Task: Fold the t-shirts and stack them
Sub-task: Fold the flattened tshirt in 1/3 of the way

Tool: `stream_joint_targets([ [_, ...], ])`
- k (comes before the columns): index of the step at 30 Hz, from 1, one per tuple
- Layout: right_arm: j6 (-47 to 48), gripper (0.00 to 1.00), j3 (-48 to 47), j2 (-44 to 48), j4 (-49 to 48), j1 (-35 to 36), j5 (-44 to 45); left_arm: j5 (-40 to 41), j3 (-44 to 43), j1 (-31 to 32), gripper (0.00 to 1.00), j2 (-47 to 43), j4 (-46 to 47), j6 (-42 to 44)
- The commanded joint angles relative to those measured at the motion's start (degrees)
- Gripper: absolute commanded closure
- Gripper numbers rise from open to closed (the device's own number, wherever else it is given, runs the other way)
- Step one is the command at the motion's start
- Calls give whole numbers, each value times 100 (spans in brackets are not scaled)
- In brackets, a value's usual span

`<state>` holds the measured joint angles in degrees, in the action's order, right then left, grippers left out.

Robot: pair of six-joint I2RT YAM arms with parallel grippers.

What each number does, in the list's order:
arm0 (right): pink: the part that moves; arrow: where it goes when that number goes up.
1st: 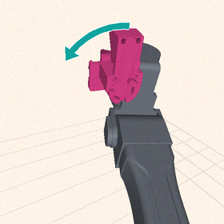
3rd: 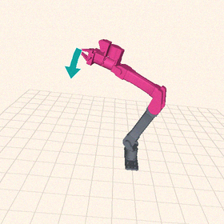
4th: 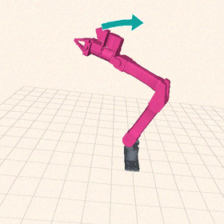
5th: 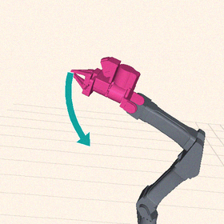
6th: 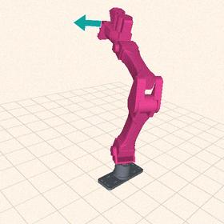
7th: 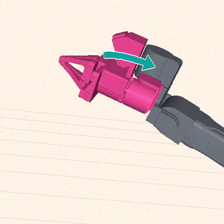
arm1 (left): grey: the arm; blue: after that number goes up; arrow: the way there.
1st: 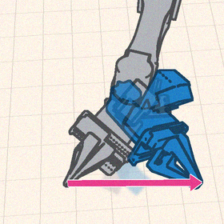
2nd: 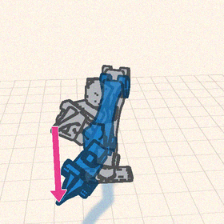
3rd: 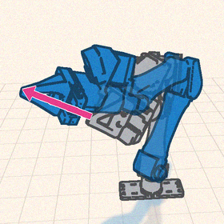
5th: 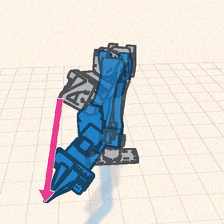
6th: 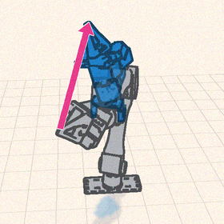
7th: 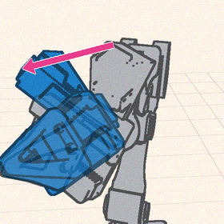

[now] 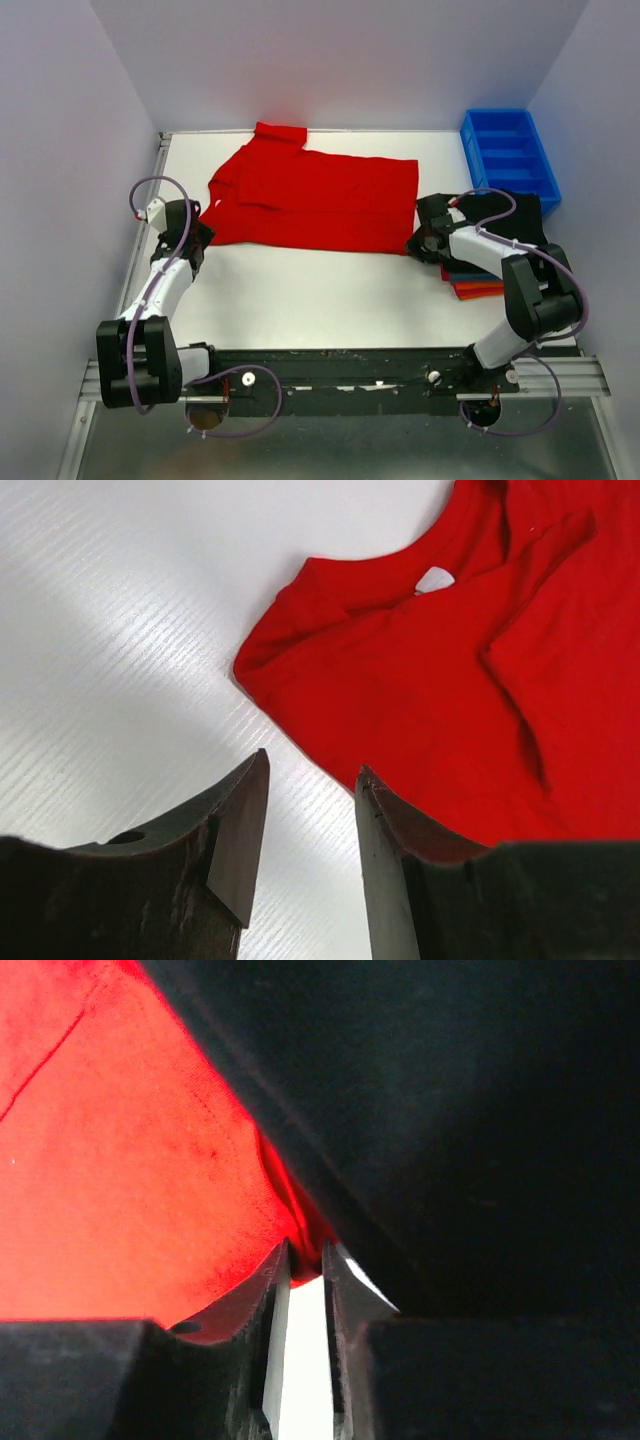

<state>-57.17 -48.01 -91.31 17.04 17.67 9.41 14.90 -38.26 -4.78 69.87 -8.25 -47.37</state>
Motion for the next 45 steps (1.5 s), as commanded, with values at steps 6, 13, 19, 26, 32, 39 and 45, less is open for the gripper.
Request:
stream_joint_targets([
  [6, -32, 96, 11, 393, 388, 43, 676, -171, 240, -15, 49, 106, 218, -606],
  [13, 715, 99, -217, 535, 476, 43, 606, -294, 495, -15, 49, 361, 429, -984],
  [19, 847, 99, -218, 561, 371, 43, 527, -58, 407, -15, 49, 616, 254, -1256],
  [26, 883, 99, -174, 544, 248, 43, 307, 268, 328, -50, 45, 967, 482, -1459],
  [32, 883, 99, -42, 737, 151, 43, 351, 470, 12, -208, 46, 1529, 412, -1546],
  [39, 856, 99, 37, 904, 107, 43, 307, 488, -243, -234, 50, 1986, 526, -1679],
  [45, 830, 99, 72, 992, 19, 43, 386, -389, -638, -445, 87, 2882, 790, -1626],
])
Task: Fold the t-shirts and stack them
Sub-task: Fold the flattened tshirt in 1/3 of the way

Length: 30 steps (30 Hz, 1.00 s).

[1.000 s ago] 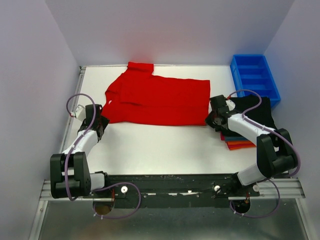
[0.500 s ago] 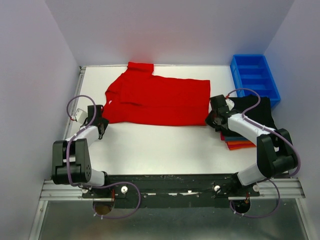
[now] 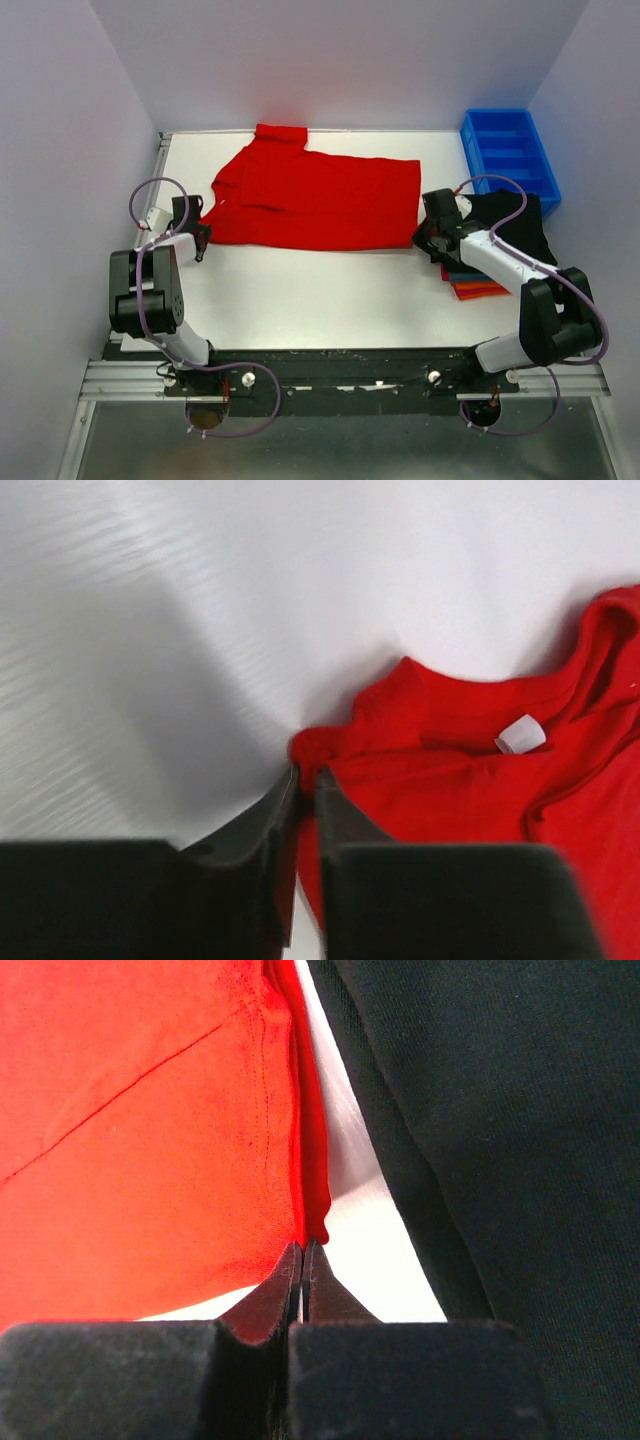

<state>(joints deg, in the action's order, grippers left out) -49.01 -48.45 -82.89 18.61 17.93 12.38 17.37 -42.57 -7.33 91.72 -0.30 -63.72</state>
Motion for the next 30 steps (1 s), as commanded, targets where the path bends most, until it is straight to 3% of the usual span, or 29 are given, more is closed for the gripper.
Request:
stream_joint_targets([
  [1, 23, 99, 90, 159, -121, 17, 80, -734, -252, -224, 97, 776, 134, 9],
  [6, 76, 99, 46, 221, -59, 8, 115, -894, 196, -313, 100, 260, 865, 176],
  [11, 111, 99, -24, 160, -24, 8, 80, -340, -32, -313, 100, -513, 40, 536],
  [16, 138, 99, -104, 142, 72, 8, -43, 29, 301, -295, 100, -1436, -260, 721],
  [24, 199, 99, -103, 10, 134, 8, -333, 84, 539, -286, 100, -1780, -490, 844],
  [27, 357, 99, -523, -148, 256, -35, -333, -66, 224, -277, 100, -1711, -436, 853],
  [30, 559, 99, -1419, -341, 817, -307, -473, -76, -811, -260, 100, -1500, -1066, 897],
])
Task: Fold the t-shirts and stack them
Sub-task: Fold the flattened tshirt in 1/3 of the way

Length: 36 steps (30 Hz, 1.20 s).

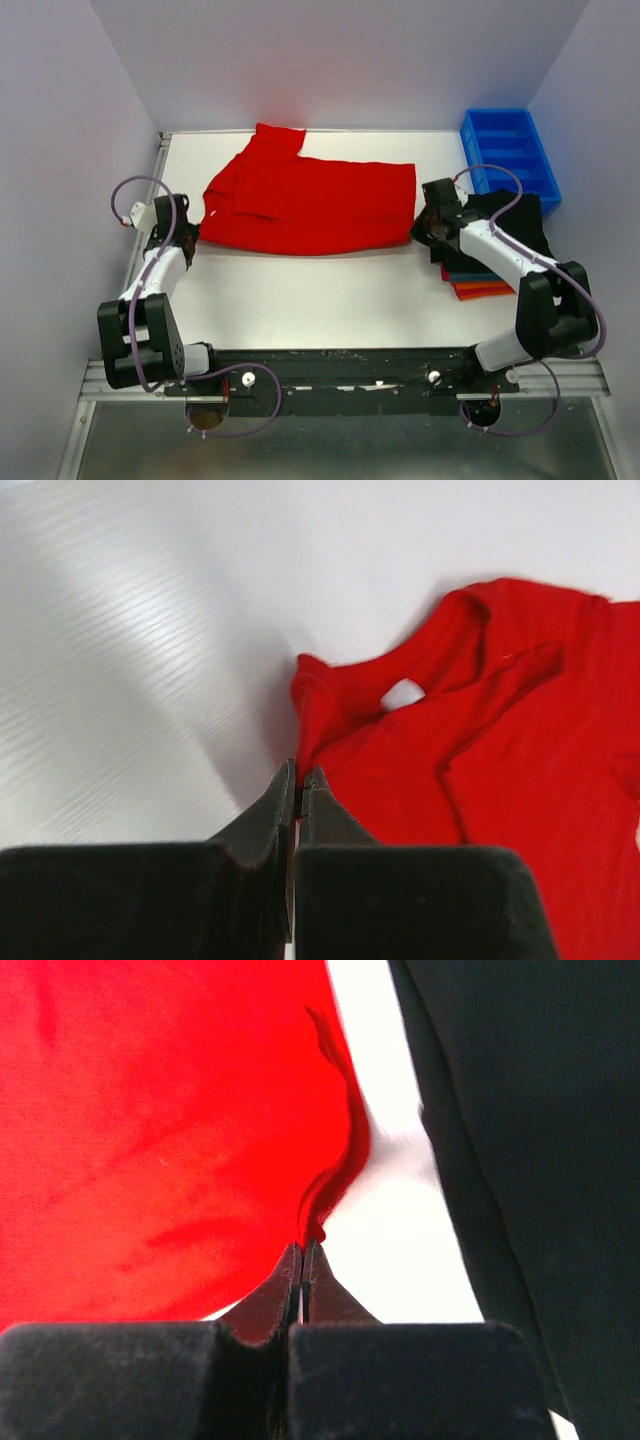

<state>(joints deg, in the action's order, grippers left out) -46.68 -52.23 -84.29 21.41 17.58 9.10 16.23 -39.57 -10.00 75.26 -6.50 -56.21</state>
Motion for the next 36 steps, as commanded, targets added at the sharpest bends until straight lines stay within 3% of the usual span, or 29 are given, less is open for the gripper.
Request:
stream_joint_targets([
  [1, 369, 99, -1383, -184, 766, -360, -137, 64, -1497, 7, 100, 120, -666, 154],
  [4, 414, 99, -1852, 209, 962, -466, 73, 65, -2010, 59, 100, -221, -879, 40],
  [8, 274, 99, -1283, 712, 585, -466, -338, -155, -1818, 60, 100, -416, -1098, -4],
  [13, -34, 99, -246, 730, 584, -466, -875, 205, -441, 24, 100, -854, -1362, -136],
  [19, 97, 99, 1134, 1248, 346, -405, -1394, 380, 1195, 16, 100, -2443, -1626, -285],
  [22, 176, 99, 1565, 1371, 320, -361, -1385, 504, 1522, 16, 100, -3130, -1836, -312],
  [29, 334, 99, 1936, 1389, 162, -335, -1499, 575, 1374, 16, 100, -3395, -2373, -277],
  [33, 387, 99, 1761, 1310, 188, -335, -1473, 382, 1356, 15, 100, -3335, -1954, -207],
  [36, 413, 99, 1339, 1257, 425, -335, -1385, 66, 936, 7, 100, -2809, -1522, -277],
])
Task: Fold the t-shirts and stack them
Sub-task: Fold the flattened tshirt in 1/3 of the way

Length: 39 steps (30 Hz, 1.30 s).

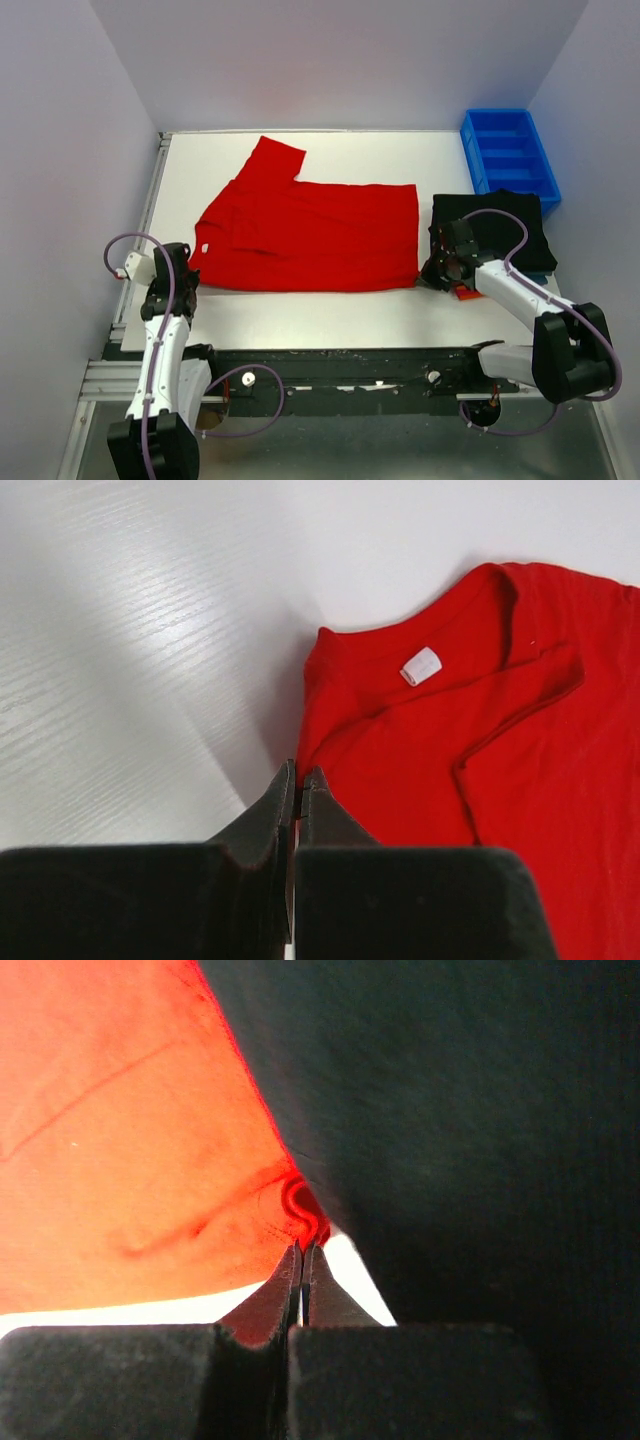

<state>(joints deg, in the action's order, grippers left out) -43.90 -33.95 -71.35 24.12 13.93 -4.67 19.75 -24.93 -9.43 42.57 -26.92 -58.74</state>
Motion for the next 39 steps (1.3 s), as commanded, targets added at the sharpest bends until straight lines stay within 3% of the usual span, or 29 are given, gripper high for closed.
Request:
stream_joint_targets([
  [1, 136, 99, -611, -19, 224, 30, 36, -435, -809, -7, 100, 689, 634, -76],
  [6, 83, 99, -814, 191, 304, 30, 80, -78, -2750, 389, 100, 1385, 241, 11],
  [9, 83, 99, -814, 227, 348, 30, 141, 230, -3141, 407, 100, 1395, -155, 309],
  [16, 92, 99, -656, 139, 251, 30, 80, 539, -1254, 284, 100, 439, -472, 197],
  [21, 154, 99, -534, 183, 199, 30, -8, 557, -452, 196, 100, -134, -525, 47],
  [28, 233, 99, -331, 315, 251, 22, -43, 556, -408, 143, 100, -73, -797, -23],
  [39, 224, 97, 424, 710, 330, 48, -210, 1180, -724, 108, 100, -416, -1351, 108],
])
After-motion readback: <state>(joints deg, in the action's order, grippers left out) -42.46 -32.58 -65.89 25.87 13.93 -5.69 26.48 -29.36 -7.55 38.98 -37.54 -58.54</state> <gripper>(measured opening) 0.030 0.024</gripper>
